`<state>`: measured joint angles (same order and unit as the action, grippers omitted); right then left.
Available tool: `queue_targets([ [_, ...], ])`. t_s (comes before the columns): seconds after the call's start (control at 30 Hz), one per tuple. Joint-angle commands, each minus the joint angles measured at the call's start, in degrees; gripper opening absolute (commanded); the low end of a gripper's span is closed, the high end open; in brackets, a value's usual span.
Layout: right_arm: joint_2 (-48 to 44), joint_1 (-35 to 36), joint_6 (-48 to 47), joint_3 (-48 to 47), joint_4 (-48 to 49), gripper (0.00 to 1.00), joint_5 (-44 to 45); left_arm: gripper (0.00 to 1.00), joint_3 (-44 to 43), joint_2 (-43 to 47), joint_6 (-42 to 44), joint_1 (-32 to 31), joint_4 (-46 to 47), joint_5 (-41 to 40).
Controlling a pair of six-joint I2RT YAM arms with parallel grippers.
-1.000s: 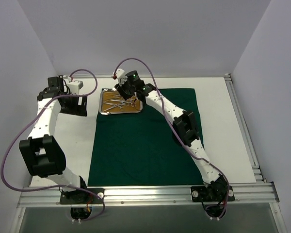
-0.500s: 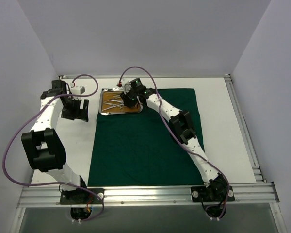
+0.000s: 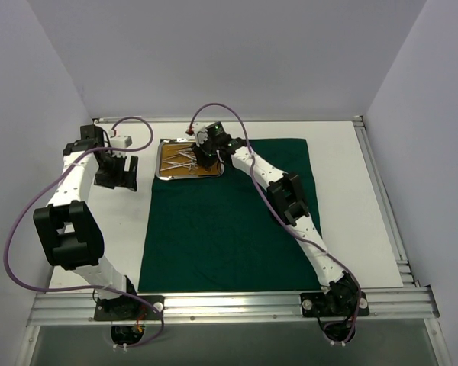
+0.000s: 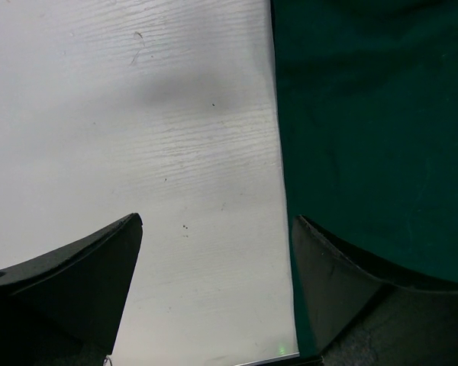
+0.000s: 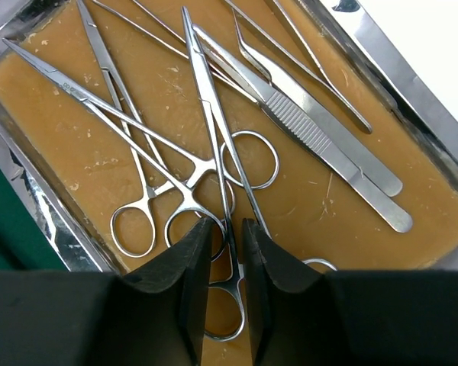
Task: Open and lay out the surgical kit
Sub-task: Pick up the medical item from the container.
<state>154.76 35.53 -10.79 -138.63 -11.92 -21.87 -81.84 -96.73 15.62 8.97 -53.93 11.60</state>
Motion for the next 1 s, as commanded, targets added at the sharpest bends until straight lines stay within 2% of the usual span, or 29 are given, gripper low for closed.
queue_targets([
  [0.0,1.5,0.2,-0.2,0.9,-2.6,0.20,3.2,0.89,-0.7,0.8,-0.3,0.7,0.6,0.1],
  [0.1,1.4,0.2,-1.0,1.7,-2.8,0.20,4.3,0.89,-0.6,1.0,-0.3,0.8,0.6,0.0],
  [0.3,-0.3,0.4,-1.6,2.0,-2.1,0.00,2.7,0.89,-0.1,1.5,-0.3,0.7,0.7,0.1],
  [0.63,-8.2,1.4,-3.8,4.1,1.2,0.00,2.4,0.89,0.1,1.9,-0.3,0.7,0.8,0.3],
  [0.97,-10.2,1.2,-0.5,5.0,3.1,0.00,3.1,0.89,0.3,2.3,-0.1,0.7,0.9,0.4],
])
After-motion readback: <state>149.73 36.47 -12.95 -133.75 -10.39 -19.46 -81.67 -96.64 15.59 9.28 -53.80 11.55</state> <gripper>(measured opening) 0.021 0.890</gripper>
